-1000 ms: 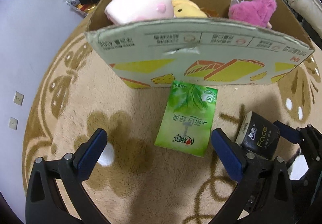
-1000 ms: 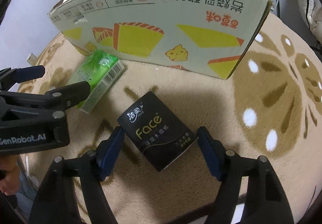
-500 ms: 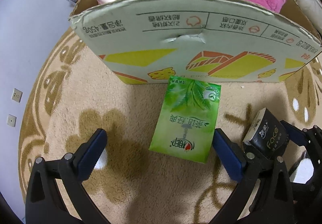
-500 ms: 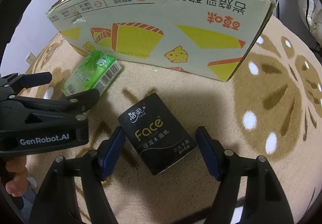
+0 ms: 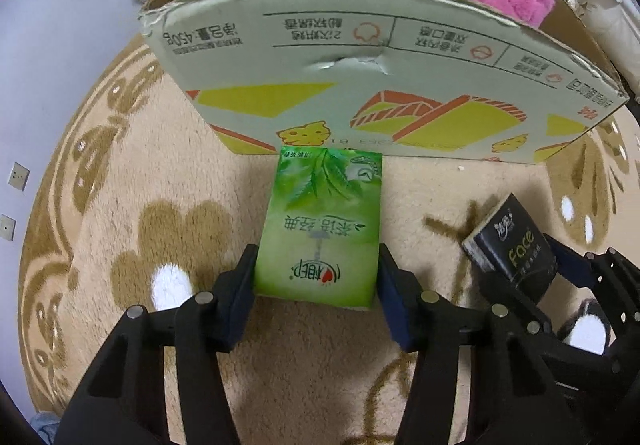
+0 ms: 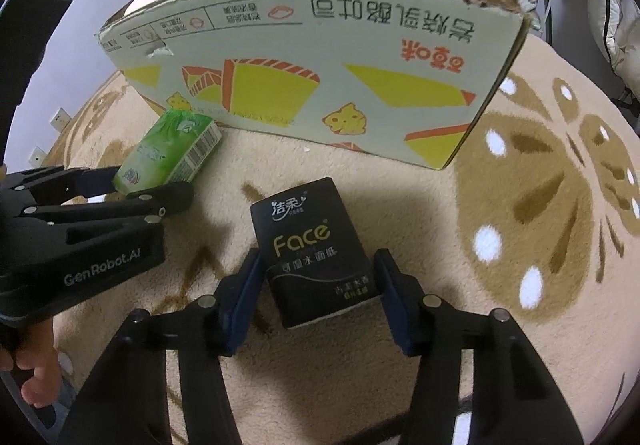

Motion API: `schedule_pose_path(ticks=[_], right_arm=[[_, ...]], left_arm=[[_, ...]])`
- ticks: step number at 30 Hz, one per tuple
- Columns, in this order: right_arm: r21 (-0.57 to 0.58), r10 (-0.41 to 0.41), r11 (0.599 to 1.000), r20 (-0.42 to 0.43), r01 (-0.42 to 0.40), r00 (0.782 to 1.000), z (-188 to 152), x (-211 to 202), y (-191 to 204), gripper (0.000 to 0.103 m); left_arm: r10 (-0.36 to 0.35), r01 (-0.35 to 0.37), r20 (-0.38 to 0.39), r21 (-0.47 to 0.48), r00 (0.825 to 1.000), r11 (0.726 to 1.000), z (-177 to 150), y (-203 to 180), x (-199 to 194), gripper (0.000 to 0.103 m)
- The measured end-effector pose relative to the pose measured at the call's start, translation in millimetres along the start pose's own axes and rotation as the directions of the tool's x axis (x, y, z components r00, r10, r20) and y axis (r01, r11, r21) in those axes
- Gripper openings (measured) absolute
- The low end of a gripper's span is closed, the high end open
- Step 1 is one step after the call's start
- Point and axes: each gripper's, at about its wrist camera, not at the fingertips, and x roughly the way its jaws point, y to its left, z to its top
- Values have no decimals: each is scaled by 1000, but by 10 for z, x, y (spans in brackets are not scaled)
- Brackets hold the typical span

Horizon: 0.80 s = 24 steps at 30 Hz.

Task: Organize soft objects
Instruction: 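Grasp the green tissue pack with the left gripper while the right grasps the black Face pack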

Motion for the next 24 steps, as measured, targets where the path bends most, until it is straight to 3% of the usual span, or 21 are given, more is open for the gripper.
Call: schedule_pose_path(ticks=[24], right_arm=[[13,-2,1000,90,1,996,4,-343,31,51]], left_arm=[[35,-32,68,-38,997,999,-138,121,-474,52]])
